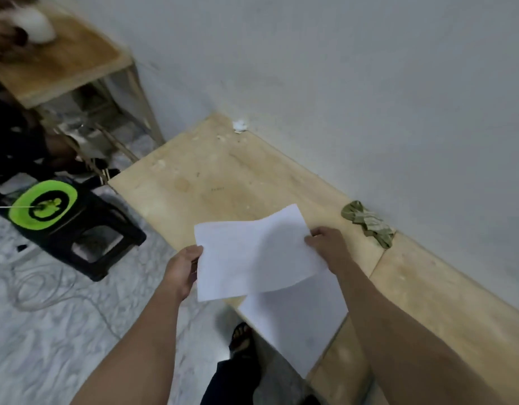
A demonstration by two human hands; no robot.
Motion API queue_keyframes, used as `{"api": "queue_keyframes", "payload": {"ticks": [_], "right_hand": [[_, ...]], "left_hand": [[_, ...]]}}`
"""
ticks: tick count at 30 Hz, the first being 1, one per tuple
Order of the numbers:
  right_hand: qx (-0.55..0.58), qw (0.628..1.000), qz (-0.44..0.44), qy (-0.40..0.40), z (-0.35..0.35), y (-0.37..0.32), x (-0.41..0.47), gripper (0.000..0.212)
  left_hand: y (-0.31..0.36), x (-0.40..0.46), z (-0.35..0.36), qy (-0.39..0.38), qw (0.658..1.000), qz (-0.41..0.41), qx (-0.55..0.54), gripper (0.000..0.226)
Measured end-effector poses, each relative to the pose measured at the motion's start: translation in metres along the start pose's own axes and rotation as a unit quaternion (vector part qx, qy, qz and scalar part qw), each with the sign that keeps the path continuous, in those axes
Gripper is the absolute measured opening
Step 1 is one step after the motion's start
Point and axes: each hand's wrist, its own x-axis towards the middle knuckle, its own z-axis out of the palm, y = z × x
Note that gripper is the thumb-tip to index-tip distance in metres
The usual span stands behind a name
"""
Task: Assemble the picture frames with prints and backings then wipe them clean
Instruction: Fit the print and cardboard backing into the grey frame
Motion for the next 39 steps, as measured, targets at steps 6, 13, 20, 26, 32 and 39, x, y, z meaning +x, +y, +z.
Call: {"api": "queue_keyframes", "payload": {"ticks": [6, 13, 20, 26, 32, 39], "right_hand": [[-0.19, 0.978, -0.085, 0.033, 0.055, -0.069, 0.065, 0.013], [-0.307, 0.943, -0.127, 0.032, 0.098, -0.081, 0.112, 0.017], [-0.341, 0.933, -0.108, 0.04, 0.081, -0.057, 0.123, 0.041], [-0.399, 0.914, -0.068, -0.034, 0.007, 0.009, 0.1, 0.032], [-0.438, 0.895, -0.066, -0.061, -0.027, 0.067, 0.068, 0.038], [-0.364, 0.928, -0.049, -0.068, -0.029, 0.083, 0.053, 0.038]], "left_hand": [[0.003, 0.044, -0.036, 0.081, 0.987, -0.012, 0.141, 0.007], [-0.015, 0.062, -0.028, 0.146, 0.966, 0.025, 0.212, 0.025], [-0.025, 0.042, -0.02, 0.222, 0.937, 0.013, 0.271, 0.026], [-0.087, -0.007, 0.002, 0.112, 0.959, -0.058, 0.254, 0.033], [-0.146, -0.047, 0.052, 0.006, 0.971, -0.142, 0.191, 0.029], [-0.172, -0.064, 0.064, 0.171, 0.969, -0.074, 0.164, 0.037]]}}
